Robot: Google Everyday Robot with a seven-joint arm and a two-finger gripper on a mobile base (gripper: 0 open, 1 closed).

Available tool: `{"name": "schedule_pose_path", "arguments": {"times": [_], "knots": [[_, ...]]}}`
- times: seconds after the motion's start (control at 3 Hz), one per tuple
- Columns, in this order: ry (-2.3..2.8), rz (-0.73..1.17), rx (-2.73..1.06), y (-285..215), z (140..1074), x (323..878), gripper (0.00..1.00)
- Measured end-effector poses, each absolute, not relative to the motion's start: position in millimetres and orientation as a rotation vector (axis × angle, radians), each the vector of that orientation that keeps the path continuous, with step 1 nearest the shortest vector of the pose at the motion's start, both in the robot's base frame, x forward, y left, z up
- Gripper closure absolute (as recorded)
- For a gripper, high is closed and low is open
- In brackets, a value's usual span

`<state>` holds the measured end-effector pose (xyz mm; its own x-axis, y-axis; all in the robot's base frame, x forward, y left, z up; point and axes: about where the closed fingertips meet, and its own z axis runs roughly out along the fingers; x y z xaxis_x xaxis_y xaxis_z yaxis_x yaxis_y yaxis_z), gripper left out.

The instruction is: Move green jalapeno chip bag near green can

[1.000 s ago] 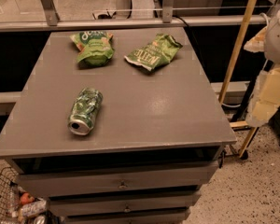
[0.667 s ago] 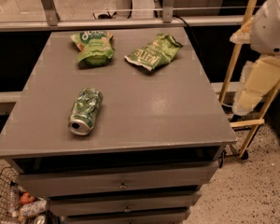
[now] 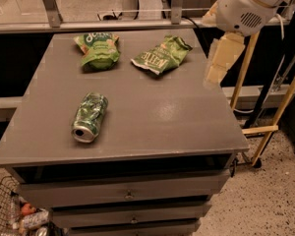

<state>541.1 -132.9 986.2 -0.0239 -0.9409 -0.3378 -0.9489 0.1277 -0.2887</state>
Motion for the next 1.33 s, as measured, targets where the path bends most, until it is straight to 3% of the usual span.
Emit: {"name": "schedule_pose_path", "arguments": {"times": [0.33, 1.33], "knots": [[1.970, 0.024, -1.819, -133, 986, 541, 0.00], [1.742, 0.119, -2.005, -47, 946, 609, 0.00]]}}
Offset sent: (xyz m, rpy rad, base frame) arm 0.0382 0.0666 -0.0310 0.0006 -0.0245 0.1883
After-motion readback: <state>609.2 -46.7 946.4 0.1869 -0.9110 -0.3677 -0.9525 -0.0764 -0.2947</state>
